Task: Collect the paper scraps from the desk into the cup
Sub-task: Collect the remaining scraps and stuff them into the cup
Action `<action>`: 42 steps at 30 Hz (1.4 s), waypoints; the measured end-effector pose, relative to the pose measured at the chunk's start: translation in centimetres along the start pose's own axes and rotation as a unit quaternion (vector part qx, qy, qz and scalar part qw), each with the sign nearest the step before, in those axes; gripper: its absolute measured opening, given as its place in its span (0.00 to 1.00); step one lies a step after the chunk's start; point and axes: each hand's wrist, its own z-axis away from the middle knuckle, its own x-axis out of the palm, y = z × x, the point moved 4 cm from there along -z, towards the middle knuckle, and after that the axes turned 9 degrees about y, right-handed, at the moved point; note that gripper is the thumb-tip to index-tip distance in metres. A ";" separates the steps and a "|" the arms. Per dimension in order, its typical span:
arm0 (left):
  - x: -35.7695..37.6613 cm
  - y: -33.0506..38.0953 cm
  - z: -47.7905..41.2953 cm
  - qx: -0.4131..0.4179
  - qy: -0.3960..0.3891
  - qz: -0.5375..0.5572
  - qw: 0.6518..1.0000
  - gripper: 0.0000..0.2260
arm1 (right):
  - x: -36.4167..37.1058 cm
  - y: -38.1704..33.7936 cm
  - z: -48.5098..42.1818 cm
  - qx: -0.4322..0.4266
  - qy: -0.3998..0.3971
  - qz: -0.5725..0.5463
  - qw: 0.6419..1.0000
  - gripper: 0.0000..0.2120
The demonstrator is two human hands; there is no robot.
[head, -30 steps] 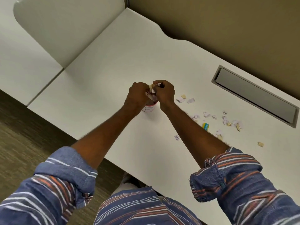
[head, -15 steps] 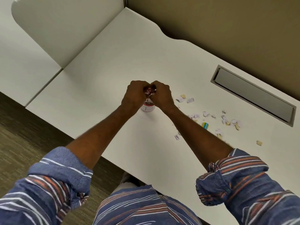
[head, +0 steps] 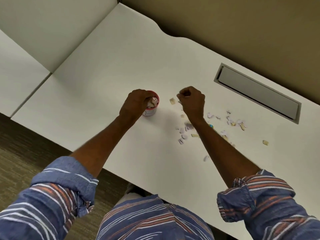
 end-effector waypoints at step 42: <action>22.0 12.1 6.1 0.105 -0.144 -0.055 0.983 0.14 | -6.3 19.0 6.8 -0.200 -0.098 0.279 0.934 0.17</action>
